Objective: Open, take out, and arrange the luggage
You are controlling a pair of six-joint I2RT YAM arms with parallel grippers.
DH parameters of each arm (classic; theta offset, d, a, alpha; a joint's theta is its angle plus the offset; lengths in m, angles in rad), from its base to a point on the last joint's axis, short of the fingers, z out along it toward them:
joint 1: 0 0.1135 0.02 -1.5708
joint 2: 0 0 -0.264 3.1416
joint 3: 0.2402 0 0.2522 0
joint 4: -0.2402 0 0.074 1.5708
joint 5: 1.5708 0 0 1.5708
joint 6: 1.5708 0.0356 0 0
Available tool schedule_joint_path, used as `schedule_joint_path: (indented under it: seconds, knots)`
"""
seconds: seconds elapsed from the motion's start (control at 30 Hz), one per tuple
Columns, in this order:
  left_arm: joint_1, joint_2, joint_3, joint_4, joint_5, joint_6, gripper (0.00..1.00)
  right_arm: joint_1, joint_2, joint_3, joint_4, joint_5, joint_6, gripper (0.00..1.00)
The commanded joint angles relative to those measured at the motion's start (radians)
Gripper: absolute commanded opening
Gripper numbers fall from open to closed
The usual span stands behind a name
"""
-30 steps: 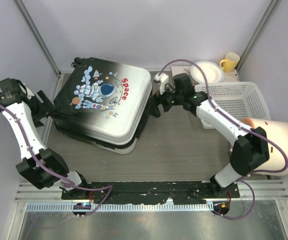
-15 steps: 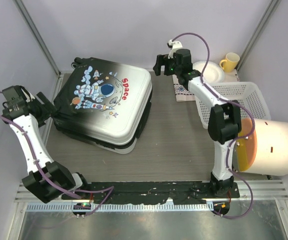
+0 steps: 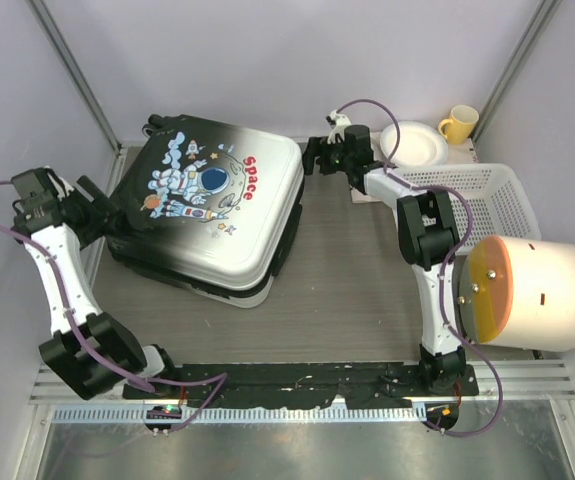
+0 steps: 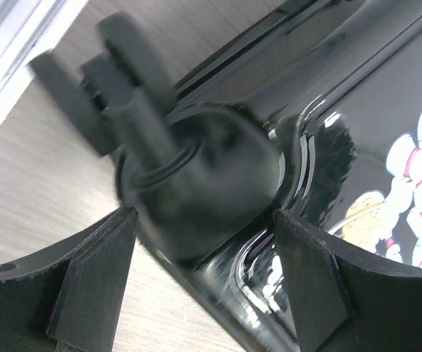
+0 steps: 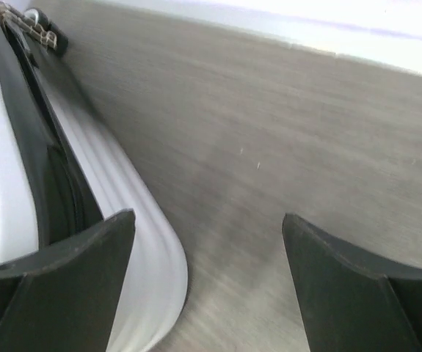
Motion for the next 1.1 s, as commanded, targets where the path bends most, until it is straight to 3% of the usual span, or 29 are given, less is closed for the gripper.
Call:
schedule_joint_path:
  seconds: [0.0, 0.2, 0.33, 0.47, 0.6, 0.7, 0.9, 1.07]
  knots:
    - [-0.119, 0.173, 0.011, 0.035, -0.053, 0.002, 0.79, 0.087, -0.113, -0.112, 0.111, -0.264, -0.052, 0.88]
    - [-0.228, 0.323, 0.172, 0.101, -0.013, 0.0, 0.79, 0.094, -0.302, -0.397, 0.101, -0.292, -0.121, 0.86]
    - [-0.291, 0.409, 0.226, 0.173, 0.125, -0.003, 0.77, 0.092, -0.47, -0.591, 0.062, -0.282, -0.161, 0.84]
    - [-0.379, 0.502, 0.339, 0.196, 0.185, 0.02, 0.77, 0.107, -0.561, -0.679, 0.016, -0.284, -0.181, 0.84]
    - [-0.396, 0.551, 0.412, 0.201, 0.203, 0.034, 0.8, 0.155, -0.636, -0.727, -0.025, -0.269, -0.204, 0.83]
    - [-0.396, 0.585, 0.488, 0.158, 0.22, 0.088, 0.84, 0.221, -0.702, -0.759, -0.056, -0.226, -0.221, 0.83]
    - [-0.396, 0.822, 0.904, -0.142, 0.329, 0.23, 0.86, 0.343, -0.813, -0.817, -0.123, -0.158, -0.305, 0.84]
    - [-0.396, 0.793, 0.889, -0.137, 0.444, 0.246, 0.85, 0.36, -0.882, -0.83, -0.211, -0.117, -0.334, 0.84]
